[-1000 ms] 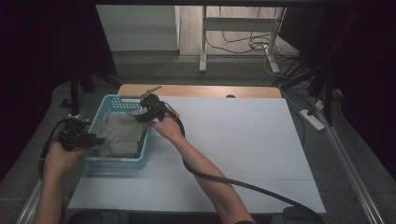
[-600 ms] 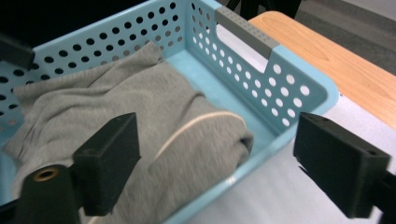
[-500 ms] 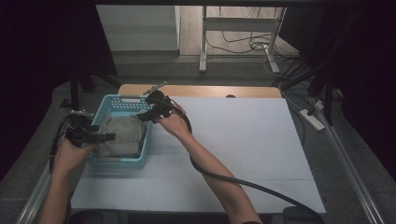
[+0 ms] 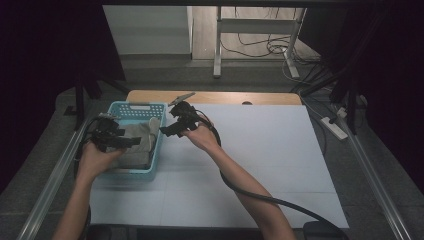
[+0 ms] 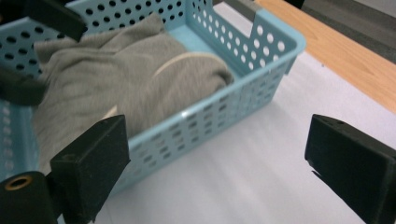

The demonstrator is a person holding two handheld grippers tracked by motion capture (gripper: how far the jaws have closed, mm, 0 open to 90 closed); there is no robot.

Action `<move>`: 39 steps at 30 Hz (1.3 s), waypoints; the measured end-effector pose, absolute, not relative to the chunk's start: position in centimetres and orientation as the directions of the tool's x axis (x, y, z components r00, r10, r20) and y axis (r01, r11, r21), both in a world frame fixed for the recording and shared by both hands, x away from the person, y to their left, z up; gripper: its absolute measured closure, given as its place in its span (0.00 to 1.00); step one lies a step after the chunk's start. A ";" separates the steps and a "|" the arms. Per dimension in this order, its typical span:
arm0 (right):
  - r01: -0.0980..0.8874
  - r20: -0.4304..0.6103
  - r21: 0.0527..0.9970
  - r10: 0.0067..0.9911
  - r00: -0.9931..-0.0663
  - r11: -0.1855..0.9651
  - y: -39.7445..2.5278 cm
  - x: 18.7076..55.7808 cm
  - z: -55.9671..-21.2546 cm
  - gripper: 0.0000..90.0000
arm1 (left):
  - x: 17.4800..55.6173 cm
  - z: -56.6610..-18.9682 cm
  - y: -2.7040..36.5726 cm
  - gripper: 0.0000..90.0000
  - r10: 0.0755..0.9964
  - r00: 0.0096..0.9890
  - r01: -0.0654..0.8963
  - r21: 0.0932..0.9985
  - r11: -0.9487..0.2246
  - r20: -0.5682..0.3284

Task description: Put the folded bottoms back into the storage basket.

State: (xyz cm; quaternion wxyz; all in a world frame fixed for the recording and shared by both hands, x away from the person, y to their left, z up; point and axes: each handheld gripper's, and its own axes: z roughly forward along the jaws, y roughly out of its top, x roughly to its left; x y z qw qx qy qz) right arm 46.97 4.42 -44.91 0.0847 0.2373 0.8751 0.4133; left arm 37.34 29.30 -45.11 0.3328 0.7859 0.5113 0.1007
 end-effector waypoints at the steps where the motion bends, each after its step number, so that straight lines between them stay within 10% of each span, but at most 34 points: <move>1: 0.345 0.047 0.760 0.484 -0.874 0.550 4.0 46.8 -45.0 0.08 | 37.6 -45.1 29.0 0.27 0.866 0.464 0.734 0.629 -0.257 -0.187; 14: 0.337 0.048 0.739 0.453 -0.890 0.584 0.1 44.3 -44.8 0.08 | 41.7 -46.8 24.2 0.84 0.845 0.517 0.751 0.548 -0.368 -0.140; 26: 0.351 0.080 0.760 0.458 -0.886 0.547 -3.3 43.3 -44.1 0.08 | 43.9 -49.4 22.6 0.90 0.877 0.473 0.809 0.436 -0.394 -0.084; 39: 0.383 0.128 0.748 0.449 -0.885 0.541 -4.6 43.0 -44.5 0.05 | 42.8 -48.0 23.7 0.76 0.874 0.462 0.795 0.507 -0.334 -0.150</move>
